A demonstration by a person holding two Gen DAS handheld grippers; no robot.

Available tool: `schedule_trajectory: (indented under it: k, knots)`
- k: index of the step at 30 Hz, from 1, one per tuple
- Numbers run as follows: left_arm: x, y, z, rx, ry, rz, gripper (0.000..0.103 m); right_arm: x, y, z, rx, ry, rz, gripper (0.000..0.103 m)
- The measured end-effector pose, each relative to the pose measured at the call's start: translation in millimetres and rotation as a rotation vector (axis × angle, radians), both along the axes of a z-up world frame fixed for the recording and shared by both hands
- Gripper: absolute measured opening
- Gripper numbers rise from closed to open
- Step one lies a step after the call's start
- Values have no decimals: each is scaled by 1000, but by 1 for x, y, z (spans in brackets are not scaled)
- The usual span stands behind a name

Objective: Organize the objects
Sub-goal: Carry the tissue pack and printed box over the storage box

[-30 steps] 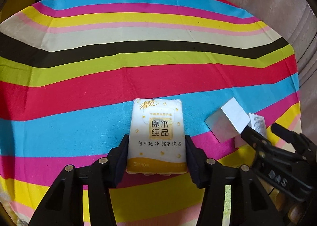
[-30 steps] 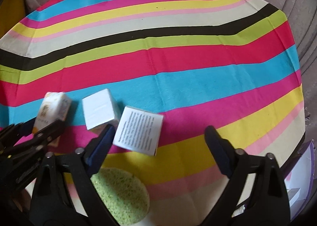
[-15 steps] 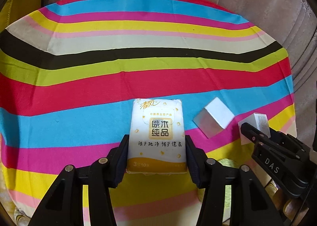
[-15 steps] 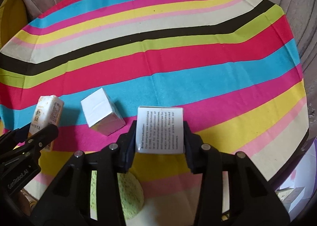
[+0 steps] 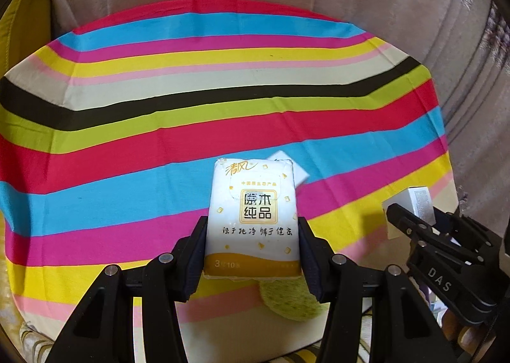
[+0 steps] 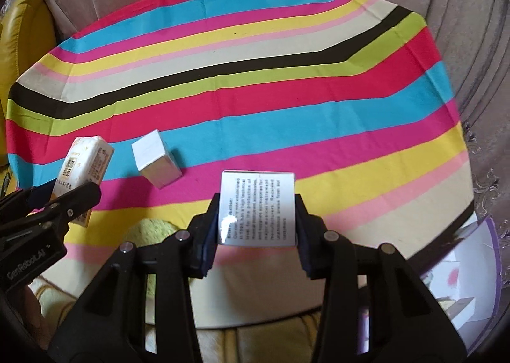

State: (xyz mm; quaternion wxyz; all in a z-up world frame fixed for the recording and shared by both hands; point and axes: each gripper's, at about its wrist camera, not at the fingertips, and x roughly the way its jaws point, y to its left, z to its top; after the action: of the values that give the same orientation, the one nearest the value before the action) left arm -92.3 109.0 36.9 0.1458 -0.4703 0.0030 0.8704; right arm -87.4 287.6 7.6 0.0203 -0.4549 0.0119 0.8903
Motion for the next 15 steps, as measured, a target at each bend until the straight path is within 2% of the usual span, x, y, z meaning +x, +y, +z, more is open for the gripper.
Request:
schedule_trajectory:
  k: [7, 15]
  knots:
    - [14, 25, 10, -11, 27, -66, 53, 20, 27, 4, 35, 1, -15, 46]
    - [38, 59, 22, -17, 56, -143, 53, 54, 73, 8, 29, 9, -89, 46]
